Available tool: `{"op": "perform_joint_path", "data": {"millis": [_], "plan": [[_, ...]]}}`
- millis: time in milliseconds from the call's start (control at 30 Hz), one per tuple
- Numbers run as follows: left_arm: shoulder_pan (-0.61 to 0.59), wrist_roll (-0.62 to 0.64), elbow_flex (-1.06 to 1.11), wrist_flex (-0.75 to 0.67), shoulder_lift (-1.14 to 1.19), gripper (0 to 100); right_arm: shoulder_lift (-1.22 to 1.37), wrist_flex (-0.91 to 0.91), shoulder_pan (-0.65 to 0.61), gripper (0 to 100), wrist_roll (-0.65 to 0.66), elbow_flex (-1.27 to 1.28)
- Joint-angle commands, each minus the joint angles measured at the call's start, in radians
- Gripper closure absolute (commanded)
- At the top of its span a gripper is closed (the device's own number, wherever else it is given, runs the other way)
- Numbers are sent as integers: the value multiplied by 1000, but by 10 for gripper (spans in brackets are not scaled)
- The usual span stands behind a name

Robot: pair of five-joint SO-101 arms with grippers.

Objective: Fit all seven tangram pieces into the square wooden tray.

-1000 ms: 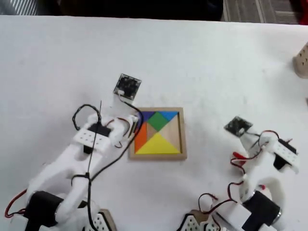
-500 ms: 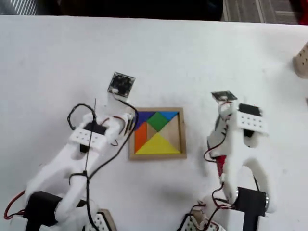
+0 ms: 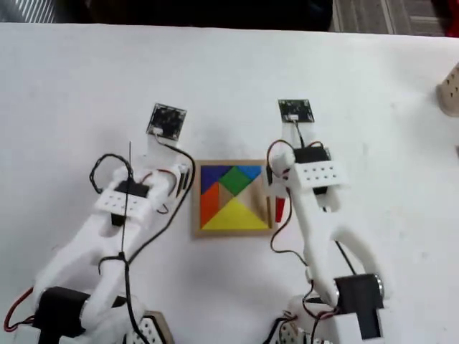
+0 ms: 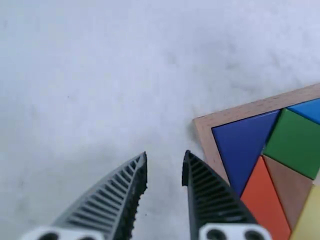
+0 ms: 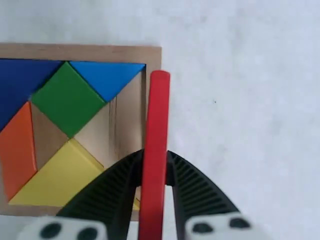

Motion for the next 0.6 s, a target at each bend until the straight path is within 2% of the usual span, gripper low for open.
{"op": "perform_joint_path", "data": {"millis": [0, 167, 400, 567], "plan": [[-8, 0, -25, -14, -45, 869, 67, -33, -41, 981, -40, -78], [-7, -2, -25, -14, -45, 869, 182, -30, -68, 972, -5, -153], [-1, -5, -25, -14, -45, 869, 200, 68, -120, 706, 25, -224], [-1, -5, -25, -14, -45, 869, 199, 170, -119, 665, 92, -318]]}}
